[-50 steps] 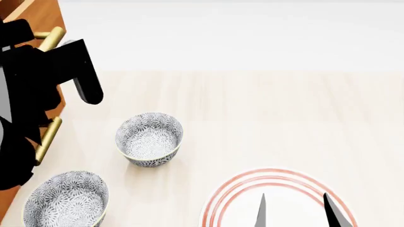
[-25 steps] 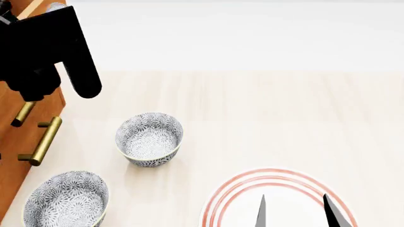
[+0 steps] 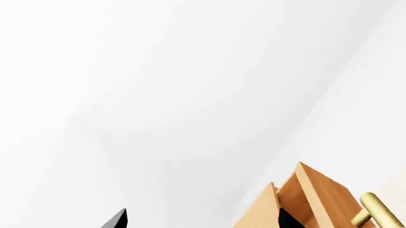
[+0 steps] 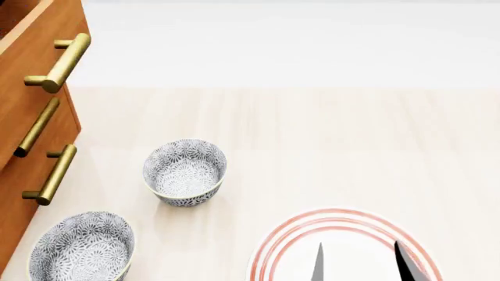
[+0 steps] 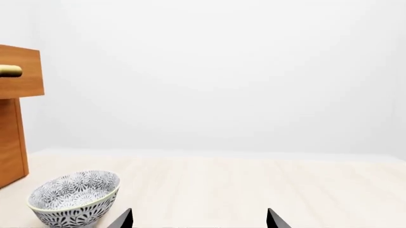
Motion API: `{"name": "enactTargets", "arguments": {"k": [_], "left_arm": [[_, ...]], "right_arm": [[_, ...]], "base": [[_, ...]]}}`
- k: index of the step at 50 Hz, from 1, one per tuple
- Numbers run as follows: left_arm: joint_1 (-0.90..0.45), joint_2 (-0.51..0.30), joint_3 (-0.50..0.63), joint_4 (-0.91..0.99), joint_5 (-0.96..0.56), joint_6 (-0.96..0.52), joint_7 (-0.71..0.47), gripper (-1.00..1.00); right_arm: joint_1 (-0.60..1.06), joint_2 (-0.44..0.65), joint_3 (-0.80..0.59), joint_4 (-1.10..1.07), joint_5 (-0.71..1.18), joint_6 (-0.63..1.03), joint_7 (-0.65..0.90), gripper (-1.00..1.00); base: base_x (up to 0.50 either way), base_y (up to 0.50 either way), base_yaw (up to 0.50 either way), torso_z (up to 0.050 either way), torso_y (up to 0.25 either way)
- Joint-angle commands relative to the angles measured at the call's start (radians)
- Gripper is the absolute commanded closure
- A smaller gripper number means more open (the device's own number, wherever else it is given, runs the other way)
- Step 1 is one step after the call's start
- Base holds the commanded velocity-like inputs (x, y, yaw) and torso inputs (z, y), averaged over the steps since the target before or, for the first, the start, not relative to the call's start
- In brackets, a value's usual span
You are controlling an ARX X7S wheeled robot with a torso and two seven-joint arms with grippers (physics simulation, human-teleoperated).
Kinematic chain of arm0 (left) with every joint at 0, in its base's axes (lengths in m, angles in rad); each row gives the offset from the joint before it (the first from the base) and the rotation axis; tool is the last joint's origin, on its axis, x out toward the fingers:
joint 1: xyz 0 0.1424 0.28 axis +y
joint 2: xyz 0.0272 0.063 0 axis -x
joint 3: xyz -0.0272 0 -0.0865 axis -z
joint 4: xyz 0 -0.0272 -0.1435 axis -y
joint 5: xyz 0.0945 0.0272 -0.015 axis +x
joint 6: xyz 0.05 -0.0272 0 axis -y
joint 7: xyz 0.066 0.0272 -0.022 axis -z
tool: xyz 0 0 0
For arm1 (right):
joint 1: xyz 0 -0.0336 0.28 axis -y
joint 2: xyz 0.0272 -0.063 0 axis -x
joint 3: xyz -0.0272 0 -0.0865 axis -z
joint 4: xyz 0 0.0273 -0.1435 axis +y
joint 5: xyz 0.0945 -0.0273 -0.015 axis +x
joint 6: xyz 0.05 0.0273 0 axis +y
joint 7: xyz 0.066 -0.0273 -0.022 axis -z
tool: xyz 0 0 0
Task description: Open the top drawer of the cabinet.
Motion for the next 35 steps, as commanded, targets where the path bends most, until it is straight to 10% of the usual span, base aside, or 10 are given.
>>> {"name": "enactTargets", "arguments": {"k": [1, 35], "left_arm": [[-0.078, 0.067, -0.137, -0.385, -0.11, 0.084, -0.193, -1.0], [-0.285, 0.278, -0.472, -0.856, -0.348, -0.343, -0.105, -1.0]], "right_arm": [[0.004, 0.002, -0.006, 0.004, -0.001, 0.004, 0.001, -1.0], [0.009, 0.006, -0.017, 0.022, -0.003, -0.002, 0.006, -1.0]], "base": [[0.0, 0.0, 0.0, 0.0, 0.0], [0.0, 0.0, 0.0, 0.0, 0.0]]}}
